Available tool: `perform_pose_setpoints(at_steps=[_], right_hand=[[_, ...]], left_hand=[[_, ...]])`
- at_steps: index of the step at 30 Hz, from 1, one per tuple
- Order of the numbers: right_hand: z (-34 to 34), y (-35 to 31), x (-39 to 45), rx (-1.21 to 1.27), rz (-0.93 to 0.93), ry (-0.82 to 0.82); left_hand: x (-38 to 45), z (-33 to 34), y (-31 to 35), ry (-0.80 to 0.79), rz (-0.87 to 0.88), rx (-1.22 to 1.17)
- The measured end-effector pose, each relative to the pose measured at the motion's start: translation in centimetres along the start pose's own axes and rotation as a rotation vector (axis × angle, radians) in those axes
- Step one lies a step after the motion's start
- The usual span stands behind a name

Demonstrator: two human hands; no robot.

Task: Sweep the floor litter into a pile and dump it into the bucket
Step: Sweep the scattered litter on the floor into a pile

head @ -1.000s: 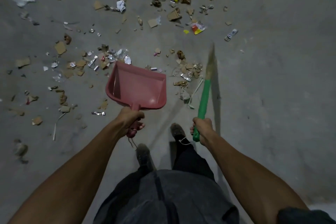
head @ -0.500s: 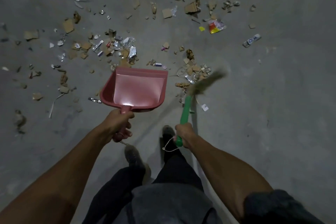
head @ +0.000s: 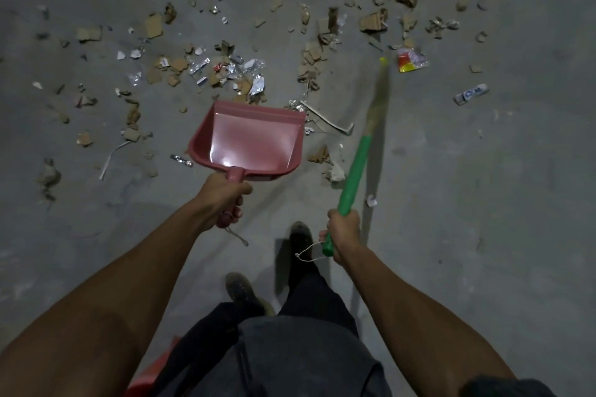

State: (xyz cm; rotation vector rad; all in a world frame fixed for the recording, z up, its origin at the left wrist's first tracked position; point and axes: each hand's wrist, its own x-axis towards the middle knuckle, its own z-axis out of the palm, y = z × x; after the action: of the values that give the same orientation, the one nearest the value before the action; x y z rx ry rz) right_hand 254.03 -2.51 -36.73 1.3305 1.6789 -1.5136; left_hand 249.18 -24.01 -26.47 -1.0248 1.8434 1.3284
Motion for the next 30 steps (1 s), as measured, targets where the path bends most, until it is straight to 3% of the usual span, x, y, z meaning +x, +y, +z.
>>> perform_pose_setpoints(at_steps=[7,14,20,24,30], right_hand=[[1.5,4.4,-4.2,0.196,0.257,0.148],[5.6,4.0,-3.2,0.082,0.3,-0.068],[9.1,-0.8,-1.0,-0.215,0.098,-0.252],[7.2,-4.4,0.5,-0.381,-0.06,-0.282],[4.0,-1.2,-1.4,-0.347,-0.162,-0.242]], left_hand=[[-0.5,-0.8,-1.0,0.044,-0.012,-0.002],[-0.1,-1.8,-3.8,0.091,-0.057,-0.052],[0.0,-2.9,-6.2,0.159,-0.082,-0.128],[-0.1,-3.1,-7.6,0.201,-0.104,-0.214],[-1.0,-2.9,-9.6,0.198,-0.149,-0.33]])
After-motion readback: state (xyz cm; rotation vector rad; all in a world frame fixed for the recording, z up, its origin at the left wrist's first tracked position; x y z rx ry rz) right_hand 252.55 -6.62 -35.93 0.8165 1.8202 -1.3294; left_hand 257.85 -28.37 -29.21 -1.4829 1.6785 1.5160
